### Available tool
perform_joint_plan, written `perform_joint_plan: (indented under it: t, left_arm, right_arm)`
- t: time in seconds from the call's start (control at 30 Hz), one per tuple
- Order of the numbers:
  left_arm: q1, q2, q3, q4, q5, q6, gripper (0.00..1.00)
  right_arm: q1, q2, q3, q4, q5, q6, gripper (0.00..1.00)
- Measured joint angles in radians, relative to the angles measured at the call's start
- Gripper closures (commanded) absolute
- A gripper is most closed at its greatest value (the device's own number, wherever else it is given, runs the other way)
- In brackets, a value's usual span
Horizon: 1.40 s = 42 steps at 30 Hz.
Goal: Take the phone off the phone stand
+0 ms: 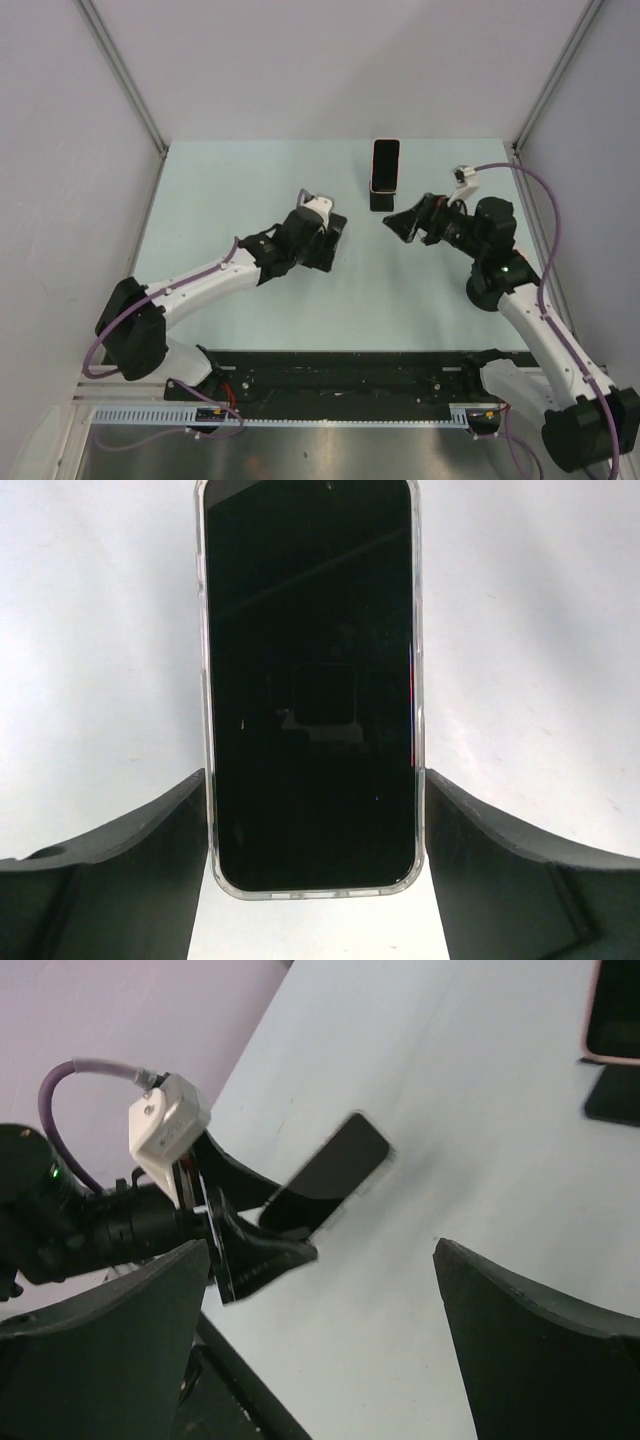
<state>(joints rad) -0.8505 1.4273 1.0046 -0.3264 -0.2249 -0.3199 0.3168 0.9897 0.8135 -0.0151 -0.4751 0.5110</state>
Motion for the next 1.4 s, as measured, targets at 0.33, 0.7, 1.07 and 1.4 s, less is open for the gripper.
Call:
perform_joint_plan:
  t: [0.33, 0.7, 1.07, 1.4]
  left_arm:
    - [0.321, 0.042, 0.147, -0.089, -0.004, 0.121, 1.0]
    - [0.671, 0.317, 0.354, -0.098, 0.047, 0.215, 1.0]
    - [0.886, 0.595, 0.549, -0.101, 0.132, 0.32, 1.0]
    - [0.962, 0.763, 0.678, -0.1, 0.213, 0.404, 0.96]
  right_arm:
    - [-0.166, -0.29, 0.0, -0.195, 0.09, -0.097, 0.0]
    - [-0.109, -0.412, 0.0, -0.328, 0.277, -0.192, 0.0]
    - [-0.076, -0.591, -0.002, -0.376, 0.443, -0.3, 0.0]
    - [-0.033, -0.63, -0.084, -0.36, 0.499, -0.383, 0.0]
